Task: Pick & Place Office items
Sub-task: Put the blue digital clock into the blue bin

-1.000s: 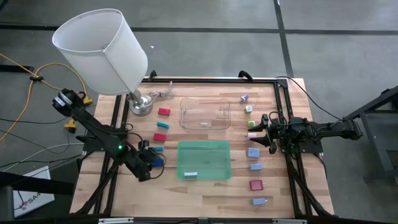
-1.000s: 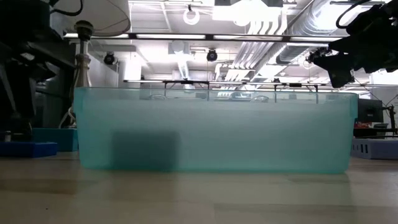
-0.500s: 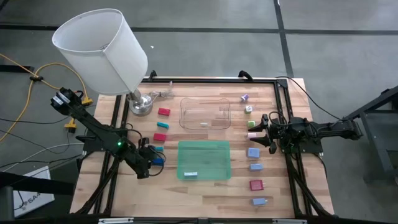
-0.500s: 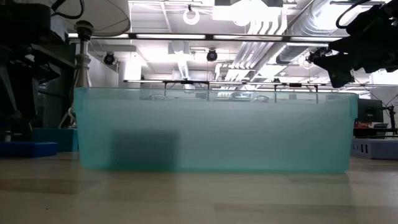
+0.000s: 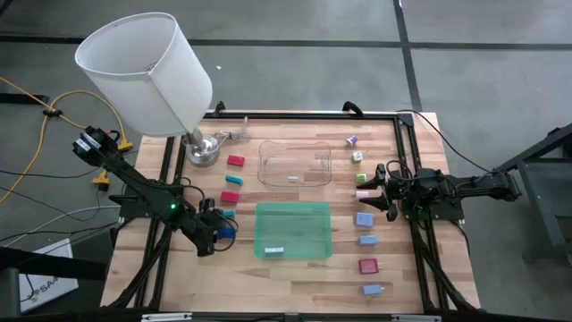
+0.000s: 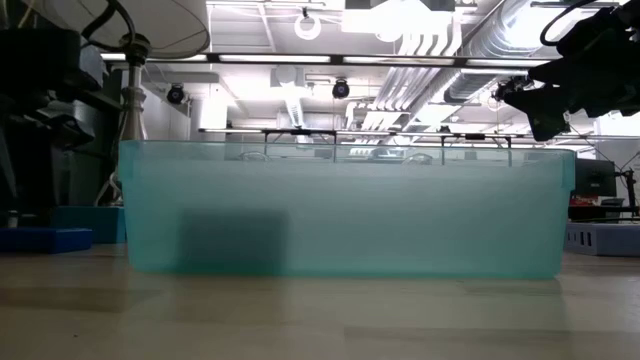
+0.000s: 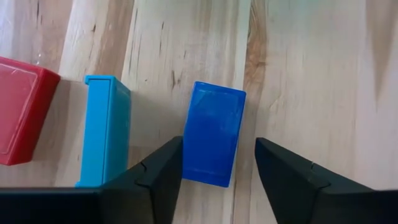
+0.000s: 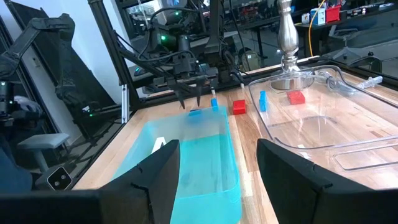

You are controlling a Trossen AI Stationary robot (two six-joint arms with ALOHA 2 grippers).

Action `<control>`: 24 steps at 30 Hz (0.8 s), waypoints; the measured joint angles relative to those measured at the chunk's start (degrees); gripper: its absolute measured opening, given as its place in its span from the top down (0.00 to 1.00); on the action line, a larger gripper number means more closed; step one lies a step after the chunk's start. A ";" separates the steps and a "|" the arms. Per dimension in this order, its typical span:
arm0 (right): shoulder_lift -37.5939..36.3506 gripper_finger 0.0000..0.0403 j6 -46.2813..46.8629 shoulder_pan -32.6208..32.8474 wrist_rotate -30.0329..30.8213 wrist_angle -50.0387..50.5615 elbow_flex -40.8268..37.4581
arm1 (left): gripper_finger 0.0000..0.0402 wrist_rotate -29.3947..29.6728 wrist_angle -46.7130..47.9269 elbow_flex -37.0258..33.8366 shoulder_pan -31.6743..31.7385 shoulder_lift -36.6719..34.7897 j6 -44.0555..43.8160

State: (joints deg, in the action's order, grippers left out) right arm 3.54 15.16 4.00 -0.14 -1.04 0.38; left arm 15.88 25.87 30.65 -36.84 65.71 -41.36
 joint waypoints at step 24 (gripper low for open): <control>-0.01 0.50 0.00 0.00 -0.02 0.00 -0.01 | 0.43 -0.28 0.35 0.00 -0.02 6.25 -0.22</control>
State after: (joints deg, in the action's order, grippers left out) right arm 3.53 15.16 4.00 -0.16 -1.04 0.37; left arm 15.60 26.22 30.65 -36.86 71.96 -41.58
